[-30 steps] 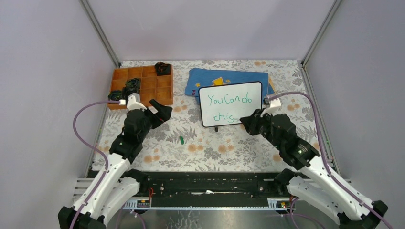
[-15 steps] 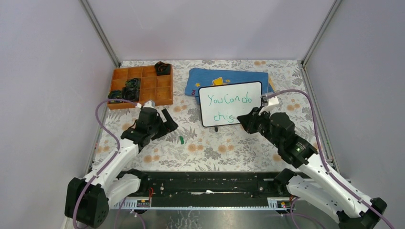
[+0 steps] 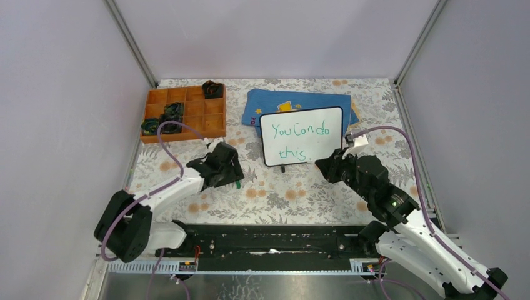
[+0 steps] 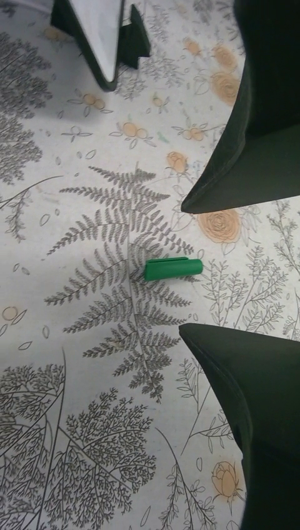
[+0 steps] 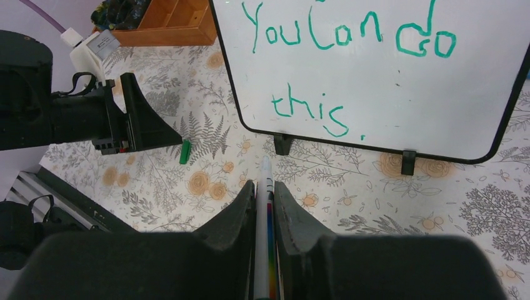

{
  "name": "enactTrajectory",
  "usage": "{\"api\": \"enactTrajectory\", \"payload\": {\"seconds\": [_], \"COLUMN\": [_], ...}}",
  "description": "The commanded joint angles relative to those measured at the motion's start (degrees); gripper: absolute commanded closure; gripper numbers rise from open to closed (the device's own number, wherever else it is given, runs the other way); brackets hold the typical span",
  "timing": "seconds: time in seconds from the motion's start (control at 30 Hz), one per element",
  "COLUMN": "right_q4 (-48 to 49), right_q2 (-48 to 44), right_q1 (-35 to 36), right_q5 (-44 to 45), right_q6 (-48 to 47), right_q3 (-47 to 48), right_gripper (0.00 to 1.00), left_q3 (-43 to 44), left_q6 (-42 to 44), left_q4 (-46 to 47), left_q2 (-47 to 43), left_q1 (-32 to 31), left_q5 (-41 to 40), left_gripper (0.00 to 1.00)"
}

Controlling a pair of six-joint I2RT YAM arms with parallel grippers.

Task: Write a sentence on the whiteboard
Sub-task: Close the whiteboard marker at the center of the board.

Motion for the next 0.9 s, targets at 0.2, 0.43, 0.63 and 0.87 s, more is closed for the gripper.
{"api": "enactTrajectory", "payload": {"seconds": [0.2, 0.43, 0.63, 0.87], "right_q4": [-0.98, -1.0, -1.37, -1.3], "right_q2": [-3.71, -4.67, -6.03, -6.72], "right_q1": [-0.22, -0.22, -0.19, -0.22], "right_q5": [2.94, 3.36, 3.82, 4.17], "right_q6": [-1.72, -2.05, -2.03, -1.85], "right_q3": [-0.82, -1.01, -1.48, -1.87], "right_gripper": [1.0, 1.0, 1.0, 1.0], "left_q3": [8.53, 10.99, 12.72, 12.93], "left_q6": [-6.65, -9.49, -9.06, -8.27], "left_q4": [-7.11, -8.77, -10.14, -10.37], "left_q2": [10.2, 14.86, 17.72, 19.42], "left_q1": [-3.34, -4.66, -4.64, -4.69], "left_q5": [-7.79, -7.87, -8.98, -8.71], "left_gripper": [0.38, 0.45, 0.48, 0.5]}}
